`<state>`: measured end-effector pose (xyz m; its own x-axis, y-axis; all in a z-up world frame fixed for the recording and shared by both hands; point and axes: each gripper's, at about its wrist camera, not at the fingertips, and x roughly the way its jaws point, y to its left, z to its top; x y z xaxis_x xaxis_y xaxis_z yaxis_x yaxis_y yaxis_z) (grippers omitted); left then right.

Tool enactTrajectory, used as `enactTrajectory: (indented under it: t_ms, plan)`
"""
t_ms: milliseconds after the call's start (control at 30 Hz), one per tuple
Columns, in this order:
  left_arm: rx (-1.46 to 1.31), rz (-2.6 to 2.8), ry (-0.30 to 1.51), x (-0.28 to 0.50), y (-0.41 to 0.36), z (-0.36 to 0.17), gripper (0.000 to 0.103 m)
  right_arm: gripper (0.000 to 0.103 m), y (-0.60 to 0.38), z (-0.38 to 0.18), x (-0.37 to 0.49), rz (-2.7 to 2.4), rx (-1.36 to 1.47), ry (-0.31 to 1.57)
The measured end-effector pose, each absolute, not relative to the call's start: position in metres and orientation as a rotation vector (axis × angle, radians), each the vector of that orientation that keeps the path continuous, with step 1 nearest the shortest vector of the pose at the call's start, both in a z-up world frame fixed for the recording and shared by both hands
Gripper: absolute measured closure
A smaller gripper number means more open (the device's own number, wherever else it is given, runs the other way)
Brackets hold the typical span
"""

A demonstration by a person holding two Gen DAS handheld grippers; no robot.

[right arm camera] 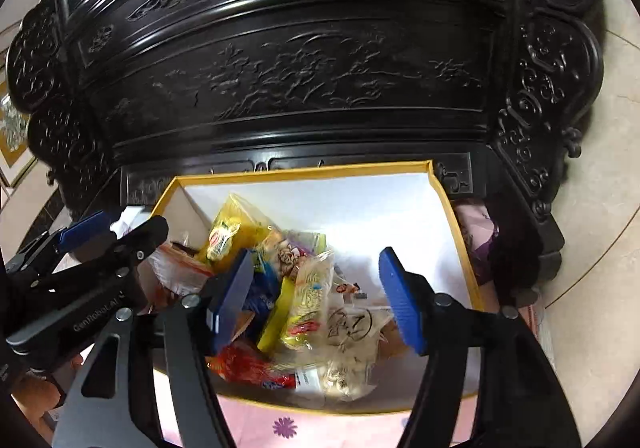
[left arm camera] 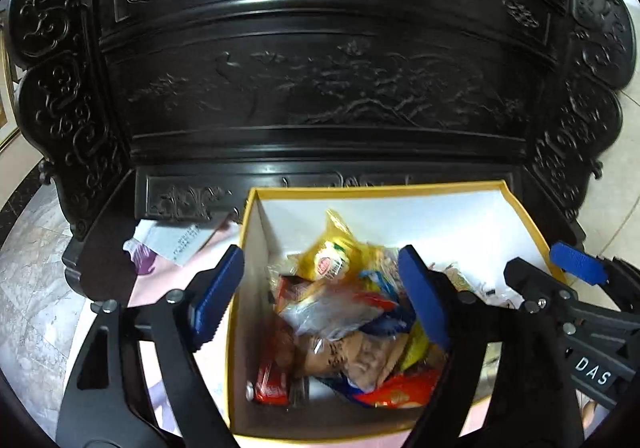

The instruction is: Organize snacks

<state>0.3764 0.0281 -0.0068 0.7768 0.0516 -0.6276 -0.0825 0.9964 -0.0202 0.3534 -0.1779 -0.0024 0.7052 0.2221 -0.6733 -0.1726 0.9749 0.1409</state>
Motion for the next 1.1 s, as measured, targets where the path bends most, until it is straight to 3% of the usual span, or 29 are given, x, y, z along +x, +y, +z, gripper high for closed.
enactTrajectory:
  t_ms: [367,567,600,667,733,967,1100]
  plan:
    - [-0.062,0.098,0.629,0.382,0.026,-0.003,0.005,0.037,-0.176,-0.002,0.358,0.221,0.054,0.743]
    - [-0.093,0.09,0.644,0.374,0.03,-0.007,0.003,0.036,-0.173,0.003,0.348,0.221,0.037,0.715]
    - [-0.105,0.093,0.639,0.37,0.032,-0.006,0.003,0.035,-0.173,0.004,0.346,0.218,0.03,0.711]
    - [-0.131,0.106,0.638,0.362,0.036,-0.005,0.002,0.015,-0.173,0.005,0.335,0.194,0.015,0.701]
    - [-0.136,0.095,0.614,0.353,0.036,-0.003,0.002,0.001,-0.178,0.006,0.322,0.159,0.034,0.667]
    - [-0.003,0.278,0.543,0.324,0.026,0.013,0.002,0.001,-0.186,0.011,0.284,0.138,0.1,0.577]
    - [-0.072,0.26,0.569,0.319,0.035,0.016,0.002,0.001,-0.182,0.015,0.278,0.129,0.063,0.577]
